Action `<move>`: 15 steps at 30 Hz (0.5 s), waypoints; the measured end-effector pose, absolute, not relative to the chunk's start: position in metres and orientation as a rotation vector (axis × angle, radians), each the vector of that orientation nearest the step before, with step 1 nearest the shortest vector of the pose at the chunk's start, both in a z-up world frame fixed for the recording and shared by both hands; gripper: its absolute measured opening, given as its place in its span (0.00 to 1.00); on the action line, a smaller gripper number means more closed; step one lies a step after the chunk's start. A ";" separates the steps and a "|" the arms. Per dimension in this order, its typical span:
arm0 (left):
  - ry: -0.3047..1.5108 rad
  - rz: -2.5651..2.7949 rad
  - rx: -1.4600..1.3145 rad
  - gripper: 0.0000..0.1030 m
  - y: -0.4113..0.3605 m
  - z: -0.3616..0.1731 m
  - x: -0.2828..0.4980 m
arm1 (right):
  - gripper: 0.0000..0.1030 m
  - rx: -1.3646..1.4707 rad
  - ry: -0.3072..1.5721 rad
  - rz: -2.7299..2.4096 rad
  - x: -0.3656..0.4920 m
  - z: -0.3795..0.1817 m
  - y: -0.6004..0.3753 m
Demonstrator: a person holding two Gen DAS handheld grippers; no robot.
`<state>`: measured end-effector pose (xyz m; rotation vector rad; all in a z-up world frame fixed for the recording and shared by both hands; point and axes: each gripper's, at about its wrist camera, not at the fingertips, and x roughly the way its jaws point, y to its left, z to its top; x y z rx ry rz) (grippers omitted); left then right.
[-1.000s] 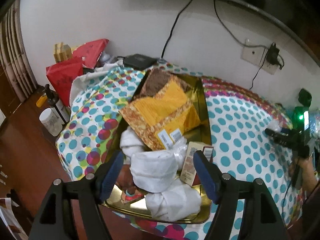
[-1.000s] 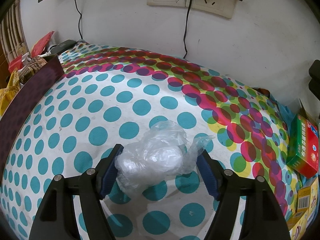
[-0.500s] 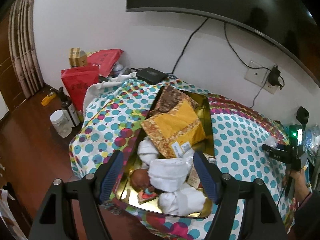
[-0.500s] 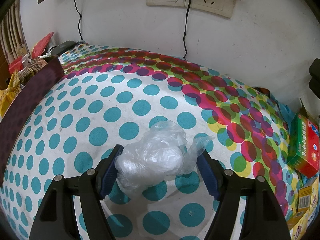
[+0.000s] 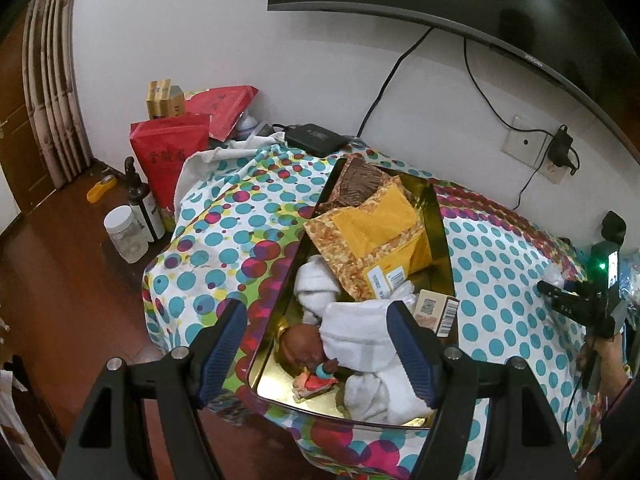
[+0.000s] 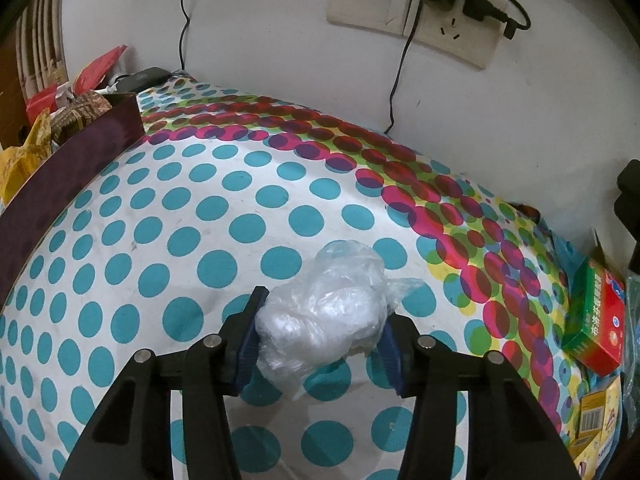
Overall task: Organize objects
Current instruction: 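Lower the white sock into the gold tray and open the left tool, then carry the clear plastic bag into the gold tray with the right tool and release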
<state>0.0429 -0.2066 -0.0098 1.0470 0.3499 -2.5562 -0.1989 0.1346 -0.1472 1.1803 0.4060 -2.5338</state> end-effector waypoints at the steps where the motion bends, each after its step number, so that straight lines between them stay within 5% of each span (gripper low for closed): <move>1: 0.361 -2.559 1.049 0.72 -0.209 -0.010 0.044 | 0.47 1.181 0.409 -2.534 -0.199 -0.147 0.134; 15: 0.372 -2.603 1.017 0.72 -0.218 -0.007 0.058 | 0.47 1.258 0.356 -2.579 -0.187 -0.140 0.123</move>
